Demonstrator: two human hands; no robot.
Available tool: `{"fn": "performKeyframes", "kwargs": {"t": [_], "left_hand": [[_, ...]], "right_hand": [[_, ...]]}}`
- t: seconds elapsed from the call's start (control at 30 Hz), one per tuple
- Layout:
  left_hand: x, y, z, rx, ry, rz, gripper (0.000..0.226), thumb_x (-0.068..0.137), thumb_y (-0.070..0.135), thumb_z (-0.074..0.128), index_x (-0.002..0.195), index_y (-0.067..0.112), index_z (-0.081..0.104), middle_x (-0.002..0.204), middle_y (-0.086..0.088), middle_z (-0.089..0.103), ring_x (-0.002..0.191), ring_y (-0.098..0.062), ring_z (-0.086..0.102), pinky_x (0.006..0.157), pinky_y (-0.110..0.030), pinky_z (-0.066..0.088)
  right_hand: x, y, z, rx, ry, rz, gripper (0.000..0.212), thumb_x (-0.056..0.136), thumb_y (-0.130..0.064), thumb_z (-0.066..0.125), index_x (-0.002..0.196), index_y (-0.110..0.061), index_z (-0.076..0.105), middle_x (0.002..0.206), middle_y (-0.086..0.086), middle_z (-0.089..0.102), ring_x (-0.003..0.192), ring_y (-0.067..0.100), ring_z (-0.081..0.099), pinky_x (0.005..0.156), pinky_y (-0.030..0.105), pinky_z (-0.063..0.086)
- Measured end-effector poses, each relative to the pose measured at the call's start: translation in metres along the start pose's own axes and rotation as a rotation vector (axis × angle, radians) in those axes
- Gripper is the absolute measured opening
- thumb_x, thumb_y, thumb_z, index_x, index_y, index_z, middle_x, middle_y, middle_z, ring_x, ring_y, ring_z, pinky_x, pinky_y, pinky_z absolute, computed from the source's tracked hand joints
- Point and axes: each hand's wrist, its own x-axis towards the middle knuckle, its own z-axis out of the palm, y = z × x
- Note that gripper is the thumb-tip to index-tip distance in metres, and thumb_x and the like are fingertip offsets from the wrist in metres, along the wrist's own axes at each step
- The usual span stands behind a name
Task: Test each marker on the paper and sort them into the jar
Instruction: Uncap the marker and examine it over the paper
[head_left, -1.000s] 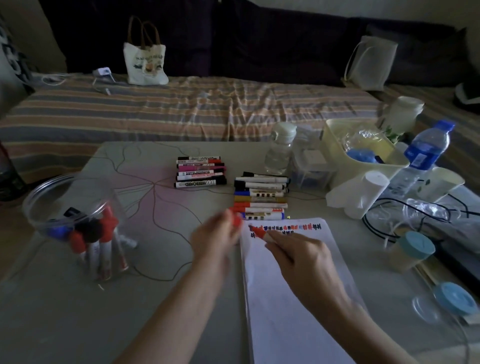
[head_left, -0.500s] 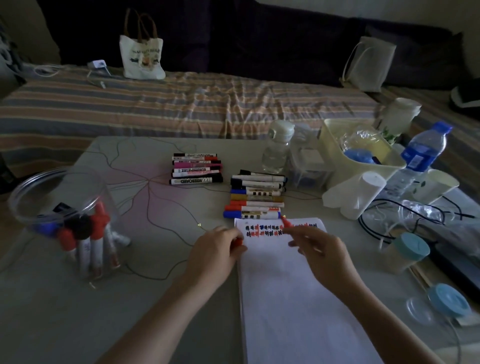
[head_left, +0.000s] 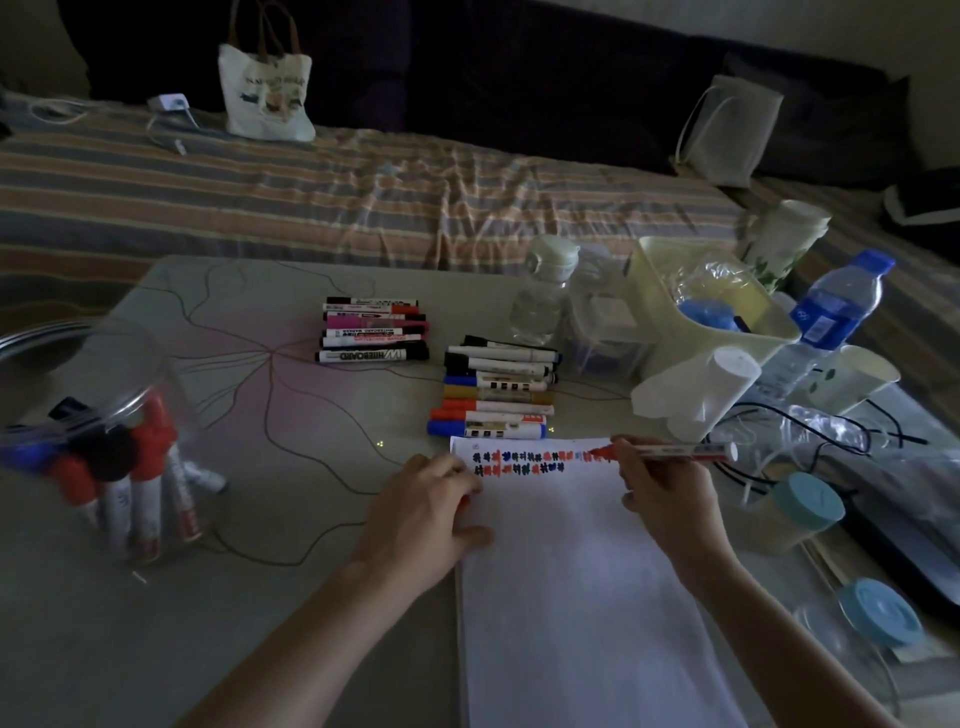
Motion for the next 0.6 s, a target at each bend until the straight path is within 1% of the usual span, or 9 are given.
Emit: {"fn": "performKeyframes", "kwargs": {"t": [0.07, 0.13, 0.17, 0.2, 0.23, 0.3, 0.47, 0.57, 0.6], "left_hand": [[0.001, -0.002, 0.000, 0.004, -0.003, 0.017, 0.055, 0.078, 0.056, 0.068, 0.125, 0.027, 0.061, 0.127, 0.013, 0.054, 0.113, -0.011, 0.045, 0.091, -0.023, 0.041], [0.002, -0.004, 0.000, 0.013, -0.001, 0.022, 0.055, 0.077, 0.057, 0.069, 0.122, 0.027, 0.062, 0.124, 0.014, 0.056, 0.110, -0.011, 0.045, 0.088, -0.022, 0.040], [0.003, -0.004, 0.001, 0.016, 0.003, 0.022, 0.055, 0.076, 0.058, 0.069, 0.121, 0.027, 0.063, 0.124, 0.014, 0.057, 0.109, -0.011, 0.046, 0.087, -0.022, 0.040], [0.004, -0.005, 0.002, 0.016, 0.008, 0.020, 0.055, 0.075, 0.058, 0.070, 0.120, 0.027, 0.064, 0.123, 0.014, 0.057, 0.108, -0.012, 0.046, 0.087, -0.023, 0.040], [0.005, -0.005, 0.003, 0.017, 0.011, 0.017, 0.055, 0.075, 0.058, 0.071, 0.120, 0.027, 0.064, 0.123, 0.015, 0.057, 0.108, -0.012, 0.046, 0.087, -0.023, 0.040], [0.005, -0.005, 0.004, 0.013, 0.007, 0.007, 0.057, 0.074, 0.059, 0.071, 0.121, 0.028, 0.063, 0.125, 0.016, 0.056, 0.109, -0.010, 0.045, 0.085, -0.022, 0.039], [0.005, -0.005, 0.002, 0.003, -0.009, -0.010, 0.061, 0.072, 0.060, 0.071, 0.123, 0.028, 0.063, 0.130, 0.014, 0.055, 0.112, -0.011, 0.045, 0.086, -0.022, 0.039], [0.006, -0.004, 0.002, -0.001, -0.014, -0.023, 0.061, 0.071, 0.060, 0.073, 0.121, 0.027, 0.065, 0.129, 0.013, 0.055, 0.112, -0.012, 0.046, 0.086, -0.023, 0.039], [0.006, -0.004, 0.002, -0.002, -0.018, -0.029, 0.060, 0.071, 0.059, 0.073, 0.121, 0.027, 0.065, 0.129, 0.013, 0.056, 0.112, -0.012, 0.046, 0.086, -0.023, 0.039]], "right_hand": [[0.011, 0.005, 0.006, -0.084, -0.052, 0.002, 0.004, 0.092, -0.028, 0.063, 0.089, -0.027, 0.066, 0.077, -0.001, 0.070, 0.067, 0.015, 0.066, 0.065, 0.035, 0.057], [0.022, 0.009, 0.014, -0.115, -0.115, 0.009, 0.003, 0.091, -0.029, 0.065, 0.092, -0.026, 0.064, 0.084, -0.003, 0.071, 0.072, 0.017, 0.068, 0.067, 0.035, 0.060], [0.025, 0.012, 0.019, -0.117, -0.130, 0.007, 0.007, 0.091, -0.029, 0.064, 0.095, -0.023, 0.065, 0.086, -0.004, 0.070, 0.073, 0.016, 0.067, 0.066, 0.030, 0.059], [0.027, 0.016, 0.023, -0.128, -0.127, -0.008, 0.010, 0.092, -0.031, 0.063, 0.094, -0.021, 0.065, 0.085, -0.005, 0.069, 0.071, 0.015, 0.064, 0.062, 0.021, 0.056], [0.027, 0.020, 0.025, -0.143, -0.110, -0.030, 0.012, 0.093, -0.031, 0.061, 0.091, -0.021, 0.065, 0.081, -0.004, 0.067, 0.067, 0.014, 0.061, 0.056, 0.014, 0.050], [0.023, 0.029, 0.027, -0.149, -0.053, -0.068, 0.014, 0.093, -0.032, 0.061, 0.084, -0.021, 0.064, 0.076, -0.003, 0.065, 0.064, 0.011, 0.056, 0.052, 0.011, 0.042], [0.019, 0.039, 0.023, -0.149, -0.021, -0.109, 0.004, 0.088, -0.033, 0.068, 0.086, -0.030, 0.067, 0.080, -0.010, 0.069, 0.073, 0.005, 0.063, 0.061, 0.021, 0.047], [0.021, 0.041, 0.023, -0.122, -0.012, -0.107, 0.007, 0.087, -0.035, 0.069, 0.094, -0.032, 0.069, 0.085, -0.011, 0.070, 0.081, 0.006, 0.066, 0.071, 0.028, 0.054], [0.021, 0.041, 0.023, -0.127, -0.016, -0.106, 0.008, 0.087, -0.035, 0.069, 0.094, -0.032, 0.069, 0.085, -0.011, 0.070, 0.081, 0.006, 0.066, 0.072, 0.029, 0.055]]}}
